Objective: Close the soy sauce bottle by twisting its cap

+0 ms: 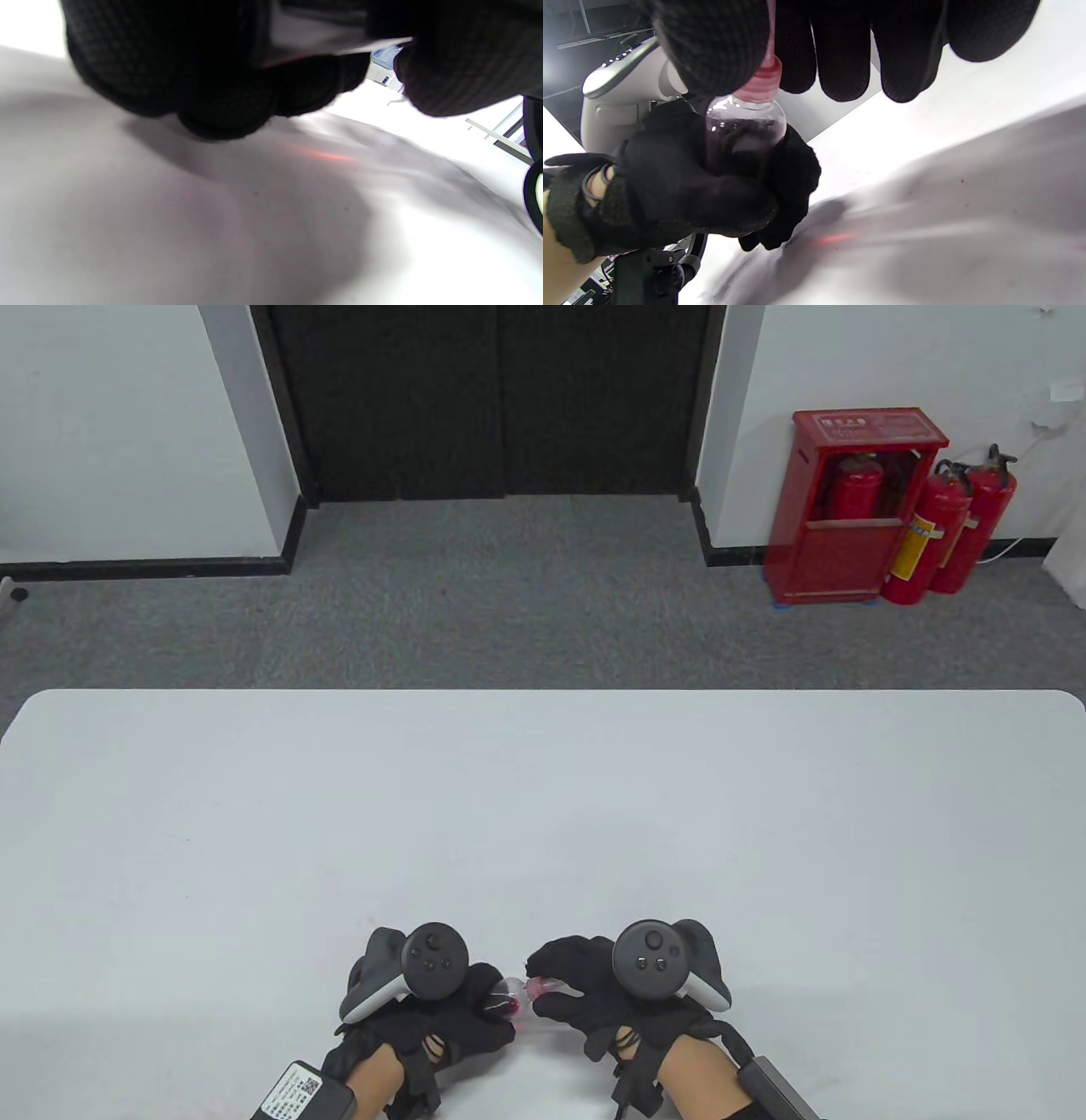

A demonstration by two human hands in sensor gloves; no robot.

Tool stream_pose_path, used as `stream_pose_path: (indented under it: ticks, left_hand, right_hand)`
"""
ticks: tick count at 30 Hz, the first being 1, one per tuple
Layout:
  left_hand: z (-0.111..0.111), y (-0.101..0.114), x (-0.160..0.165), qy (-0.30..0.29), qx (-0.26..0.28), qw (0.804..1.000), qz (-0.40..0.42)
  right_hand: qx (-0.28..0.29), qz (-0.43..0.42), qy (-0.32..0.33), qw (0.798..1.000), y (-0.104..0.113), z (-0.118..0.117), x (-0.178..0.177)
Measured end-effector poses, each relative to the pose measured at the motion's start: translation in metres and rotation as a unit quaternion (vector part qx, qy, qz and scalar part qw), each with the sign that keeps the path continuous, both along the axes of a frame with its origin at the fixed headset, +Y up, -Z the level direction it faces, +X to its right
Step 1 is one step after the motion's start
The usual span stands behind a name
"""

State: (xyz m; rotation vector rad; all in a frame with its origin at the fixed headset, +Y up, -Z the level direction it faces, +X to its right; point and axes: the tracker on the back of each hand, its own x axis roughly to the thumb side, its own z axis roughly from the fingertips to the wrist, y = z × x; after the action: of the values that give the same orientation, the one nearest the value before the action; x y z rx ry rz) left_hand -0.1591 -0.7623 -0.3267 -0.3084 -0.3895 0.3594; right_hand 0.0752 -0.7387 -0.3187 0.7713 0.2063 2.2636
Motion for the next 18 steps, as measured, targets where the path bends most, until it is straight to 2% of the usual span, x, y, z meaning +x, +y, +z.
stream_pose_path:
  ticks: [12,18]
  left_hand:
    - [0.000,-0.001,0.001,-0.001,-0.004,1.000,-0.001]
    - [-0.001,0.000,-0.002,0.007,-0.006,1.000,0.004]
  right_hand:
    - [-0.024,-0.011,0.001,1.000,0.002,-0.002,0.004]
    - [0.039,-0.011,0.021,0.999,0.010,0.001,0.009]
